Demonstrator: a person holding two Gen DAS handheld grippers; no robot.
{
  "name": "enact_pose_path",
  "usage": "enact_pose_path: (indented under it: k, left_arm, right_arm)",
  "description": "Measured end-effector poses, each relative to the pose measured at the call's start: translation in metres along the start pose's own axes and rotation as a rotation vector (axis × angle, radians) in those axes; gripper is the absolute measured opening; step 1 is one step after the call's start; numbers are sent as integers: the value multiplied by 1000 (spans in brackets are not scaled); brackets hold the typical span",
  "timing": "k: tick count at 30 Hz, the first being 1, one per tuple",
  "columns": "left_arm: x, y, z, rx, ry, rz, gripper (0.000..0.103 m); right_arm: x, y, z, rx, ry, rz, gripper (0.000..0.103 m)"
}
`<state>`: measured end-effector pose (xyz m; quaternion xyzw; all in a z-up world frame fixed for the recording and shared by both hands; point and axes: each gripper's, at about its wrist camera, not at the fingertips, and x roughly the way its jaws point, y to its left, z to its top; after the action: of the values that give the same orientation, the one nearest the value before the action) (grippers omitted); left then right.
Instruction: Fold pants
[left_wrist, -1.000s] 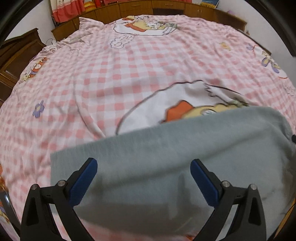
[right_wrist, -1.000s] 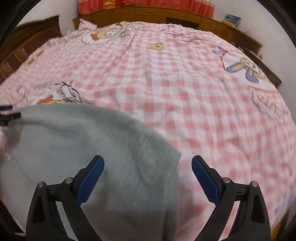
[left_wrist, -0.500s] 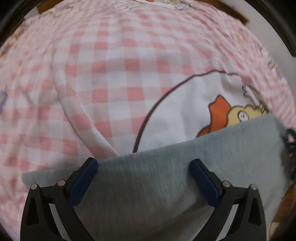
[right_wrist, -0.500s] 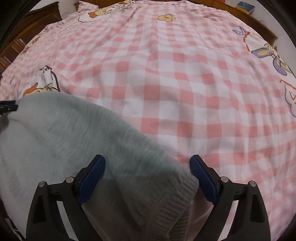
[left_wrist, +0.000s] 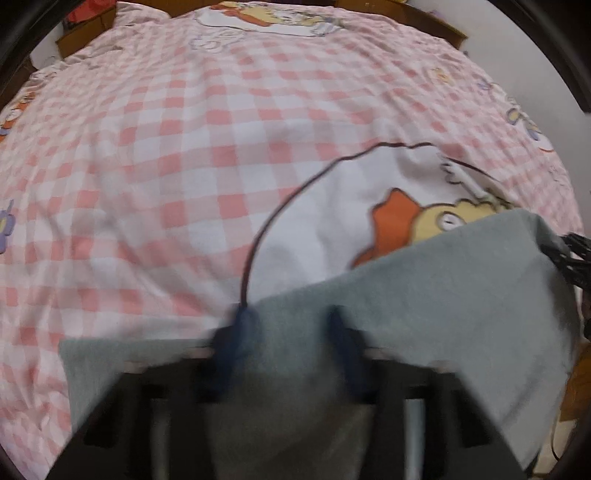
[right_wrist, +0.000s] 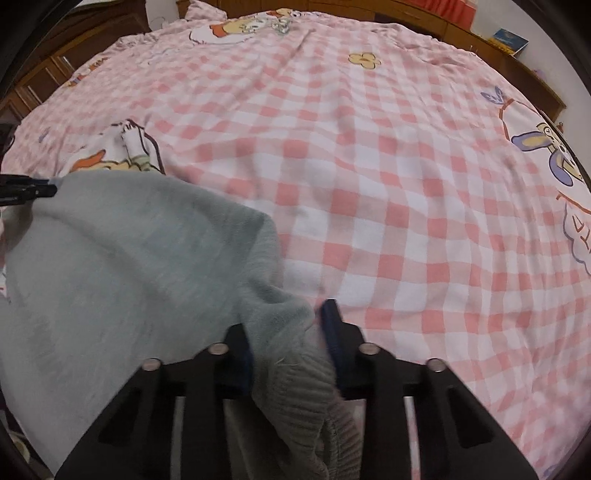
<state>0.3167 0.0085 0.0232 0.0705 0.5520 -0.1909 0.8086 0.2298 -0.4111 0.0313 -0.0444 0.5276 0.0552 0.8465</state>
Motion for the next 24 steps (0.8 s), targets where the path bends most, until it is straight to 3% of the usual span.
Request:
enact_pose_path:
  k: [2,6,12,20,24]
  left_arm:
    - [-3,-8,1,5,-3,13,16]
    - [-14,-13,-1,-15,-27,14,9]
    - [-44,-3,9,-57,-100,1,7]
    - [-90,-18,27,-31,-194,67,7]
    - [-115,-23,21,-77,-241,82,7]
  right_arm:
    - [-5,0,0,8,-24,6,25]
    - [-22,-8,1,24,-71,19,24]
    - [-36,-20,16,63,-117,11,24]
    - [-54,-24,22,113,-201,23,24]
    - [-76,-25,15,127,-254,44,24]
